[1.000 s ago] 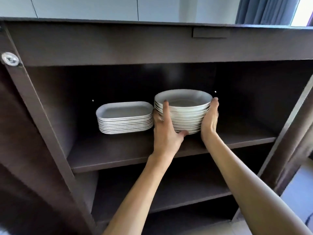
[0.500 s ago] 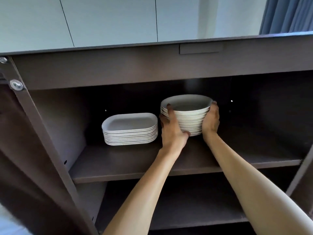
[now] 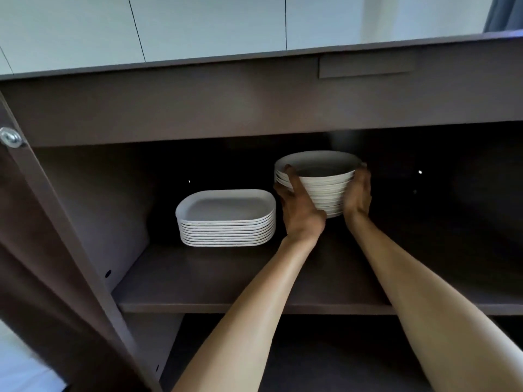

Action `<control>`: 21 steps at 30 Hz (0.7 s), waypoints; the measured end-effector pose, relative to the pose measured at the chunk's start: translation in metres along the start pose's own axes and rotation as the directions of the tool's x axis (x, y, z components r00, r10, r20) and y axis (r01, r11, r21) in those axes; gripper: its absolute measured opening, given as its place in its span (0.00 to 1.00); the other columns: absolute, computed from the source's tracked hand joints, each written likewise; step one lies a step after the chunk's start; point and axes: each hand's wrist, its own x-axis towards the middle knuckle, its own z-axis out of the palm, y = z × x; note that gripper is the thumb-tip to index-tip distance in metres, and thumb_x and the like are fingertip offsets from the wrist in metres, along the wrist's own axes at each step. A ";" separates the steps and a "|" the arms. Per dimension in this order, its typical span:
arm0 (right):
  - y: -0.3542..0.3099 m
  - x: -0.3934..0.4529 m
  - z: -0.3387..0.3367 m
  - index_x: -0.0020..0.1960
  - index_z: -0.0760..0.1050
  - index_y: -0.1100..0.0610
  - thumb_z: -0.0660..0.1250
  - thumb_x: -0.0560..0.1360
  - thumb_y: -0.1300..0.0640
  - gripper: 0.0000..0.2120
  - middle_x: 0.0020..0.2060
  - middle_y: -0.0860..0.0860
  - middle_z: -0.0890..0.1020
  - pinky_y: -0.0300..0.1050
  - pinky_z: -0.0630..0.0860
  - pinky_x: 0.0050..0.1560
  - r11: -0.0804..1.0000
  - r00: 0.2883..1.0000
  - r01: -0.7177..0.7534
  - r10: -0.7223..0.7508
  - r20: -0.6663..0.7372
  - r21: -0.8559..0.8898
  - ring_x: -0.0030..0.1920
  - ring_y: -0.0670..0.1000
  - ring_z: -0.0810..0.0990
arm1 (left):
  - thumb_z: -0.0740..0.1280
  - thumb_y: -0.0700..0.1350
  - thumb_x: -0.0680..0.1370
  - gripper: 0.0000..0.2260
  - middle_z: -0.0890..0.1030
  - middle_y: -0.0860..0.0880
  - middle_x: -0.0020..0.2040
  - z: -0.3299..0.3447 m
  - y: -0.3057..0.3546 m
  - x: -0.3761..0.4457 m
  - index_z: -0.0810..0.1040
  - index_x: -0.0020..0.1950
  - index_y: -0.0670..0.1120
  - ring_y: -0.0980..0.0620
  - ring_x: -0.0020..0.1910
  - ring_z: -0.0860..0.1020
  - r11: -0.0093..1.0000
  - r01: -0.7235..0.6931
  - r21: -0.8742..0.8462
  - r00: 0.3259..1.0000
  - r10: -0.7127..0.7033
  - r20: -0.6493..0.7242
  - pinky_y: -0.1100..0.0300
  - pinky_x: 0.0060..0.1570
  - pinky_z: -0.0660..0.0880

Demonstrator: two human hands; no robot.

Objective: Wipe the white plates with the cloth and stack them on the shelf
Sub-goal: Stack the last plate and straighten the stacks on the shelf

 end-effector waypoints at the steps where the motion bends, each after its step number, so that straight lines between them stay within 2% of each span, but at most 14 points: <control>1: 0.001 0.003 0.001 0.77 0.67 0.45 0.46 0.85 0.40 0.25 0.73 0.54 0.73 0.42 0.63 0.62 1.000 1.000 -0.012 0.012 0.020 -0.007 0.71 0.56 0.71 | 0.71 0.35 0.73 0.54 0.38 0.33 0.81 0.000 0.000 0.003 0.33 0.83 0.53 0.35 0.80 0.58 1.000 0.007 0.006 1.000 -0.007 0.006 0.53 0.77 0.61; 3: 0.000 0.004 0.004 0.78 0.65 0.45 0.45 0.83 0.35 0.28 0.74 0.53 0.72 0.46 0.64 0.69 1.000 0.997 -0.015 0.016 0.070 -0.022 0.72 0.56 0.70 | 0.70 0.34 0.74 0.53 0.39 0.33 0.82 -0.002 -0.001 0.010 0.34 0.83 0.53 0.35 0.78 0.62 1.000 0.018 0.006 1.000 -0.018 0.001 0.55 0.75 0.63; 6: 0.003 0.005 0.005 0.80 0.62 0.44 0.44 0.74 0.28 0.39 0.76 0.51 0.69 0.50 0.62 0.76 0.999 0.992 0.030 -0.025 0.121 -0.037 0.75 0.54 0.68 | 0.69 0.33 0.74 0.51 0.42 0.35 0.82 -0.003 -0.003 0.017 0.36 0.83 0.52 0.37 0.78 0.63 0.999 0.026 -0.019 0.999 -0.027 -0.023 0.59 0.73 0.62; 9: 0.010 0.008 0.004 0.83 0.53 0.45 0.46 0.83 0.35 0.30 0.80 0.51 0.62 0.48 0.56 0.79 0.991 0.990 0.081 -0.068 0.127 -0.104 0.79 0.54 0.61 | 0.70 0.33 0.74 0.51 0.45 0.35 0.82 -0.002 -0.005 0.025 0.38 0.84 0.51 0.38 0.79 0.60 0.998 0.045 -0.053 0.998 -0.048 -0.046 0.60 0.75 0.59; 12: 0.014 0.012 0.000 0.83 0.50 0.48 0.49 0.86 0.41 0.28 0.81 0.53 0.59 0.48 0.54 0.80 0.962 0.979 0.182 -0.159 0.126 -0.204 0.80 0.56 0.58 | 0.70 0.33 0.73 0.51 0.47 0.34 0.82 0.002 -0.005 0.031 0.39 0.84 0.52 0.37 0.79 0.59 0.997 0.052 -0.061 0.996 -0.056 -0.063 0.56 0.76 0.60; 14: 0.016 0.013 0.000 0.83 0.49 0.49 0.49 0.86 0.44 0.28 0.82 0.54 0.57 0.46 0.54 0.79 0.930 0.954 0.272 -0.226 0.198 -0.249 0.80 0.56 0.58 | 0.70 0.33 0.73 0.51 0.47 0.34 0.82 0.004 -0.004 0.033 0.39 0.84 0.52 0.37 0.79 0.59 0.997 0.051 -0.061 0.996 -0.055 -0.064 0.56 0.76 0.61; 17: 0.019 0.016 -0.003 0.83 0.49 0.52 0.49 0.87 0.45 0.28 0.81 0.58 0.60 0.45 0.58 0.76 0.889 0.939 0.328 -0.269 0.214 -0.321 0.78 0.60 0.62 | 0.70 0.33 0.74 0.51 0.44 0.34 0.82 0.007 0.000 0.035 0.37 0.84 0.51 0.36 0.79 0.60 0.997 0.053 -0.047 0.997 -0.056 -0.057 0.54 0.76 0.62; 19: 0.019 0.017 -0.004 0.83 0.51 0.54 0.50 0.87 0.46 0.28 0.79 0.62 0.63 0.48 0.62 0.74 0.853 0.928 0.368 -0.313 0.202 -0.369 0.76 0.63 0.65 | 0.70 0.33 0.74 0.51 0.42 0.32 0.82 0.006 0.001 0.034 0.35 0.83 0.50 0.35 0.80 0.58 0.998 0.053 -0.016 0.998 -0.053 -0.043 0.54 0.77 0.61; 21: 0.019 0.016 -0.005 0.82 0.54 0.57 0.51 0.87 0.47 0.27 0.77 0.64 0.64 0.52 0.64 0.73 0.823 0.919 0.394 -0.348 0.185 -0.409 0.74 0.65 0.66 | 0.69 0.33 0.75 0.51 0.39 0.30 0.80 0.003 0.001 0.029 0.34 0.83 0.49 0.33 0.81 0.50 0.997 0.017 0.076 1.000 -0.015 -0.022 0.52 0.79 0.56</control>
